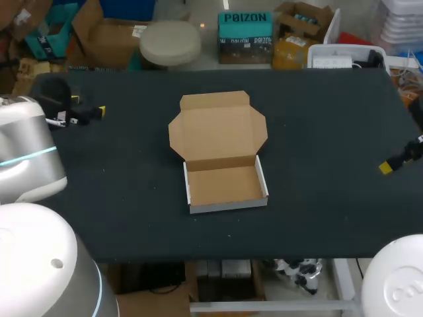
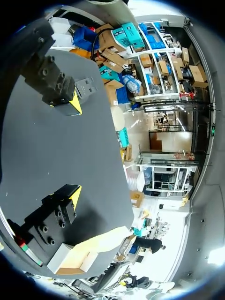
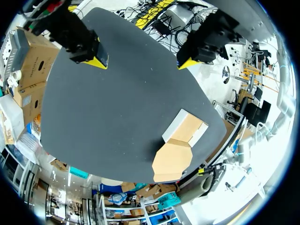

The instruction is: Assemble the packaging by folding the flat box into shape, placing the metal phone stand inside, and closing the box properly

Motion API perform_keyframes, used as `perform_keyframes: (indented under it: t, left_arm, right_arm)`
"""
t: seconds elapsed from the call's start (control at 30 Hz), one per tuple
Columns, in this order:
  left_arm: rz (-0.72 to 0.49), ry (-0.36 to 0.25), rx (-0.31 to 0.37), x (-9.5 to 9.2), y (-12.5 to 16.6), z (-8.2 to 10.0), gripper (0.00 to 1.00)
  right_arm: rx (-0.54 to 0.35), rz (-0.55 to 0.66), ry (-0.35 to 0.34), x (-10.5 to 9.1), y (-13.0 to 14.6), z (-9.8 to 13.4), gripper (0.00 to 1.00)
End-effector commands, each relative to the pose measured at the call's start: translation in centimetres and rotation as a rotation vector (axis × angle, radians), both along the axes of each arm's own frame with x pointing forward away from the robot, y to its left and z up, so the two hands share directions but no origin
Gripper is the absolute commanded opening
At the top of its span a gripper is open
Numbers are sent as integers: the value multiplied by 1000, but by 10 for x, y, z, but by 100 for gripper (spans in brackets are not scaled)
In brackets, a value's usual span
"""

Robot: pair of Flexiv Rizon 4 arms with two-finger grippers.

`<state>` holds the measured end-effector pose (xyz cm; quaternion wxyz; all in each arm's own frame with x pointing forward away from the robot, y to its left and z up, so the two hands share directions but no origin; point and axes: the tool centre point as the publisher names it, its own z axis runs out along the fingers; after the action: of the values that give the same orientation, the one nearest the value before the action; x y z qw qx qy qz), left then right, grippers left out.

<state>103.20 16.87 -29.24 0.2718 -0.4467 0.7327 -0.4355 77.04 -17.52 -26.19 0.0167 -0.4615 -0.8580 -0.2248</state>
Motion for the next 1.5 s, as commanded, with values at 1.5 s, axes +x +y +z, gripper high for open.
perform_keyframes:
  t: [1.5]
  left_arm:
    - [43,757,159,-8,-3,-38,100]
  right_arm:
    - [-1,1,4,0,0,2,100]
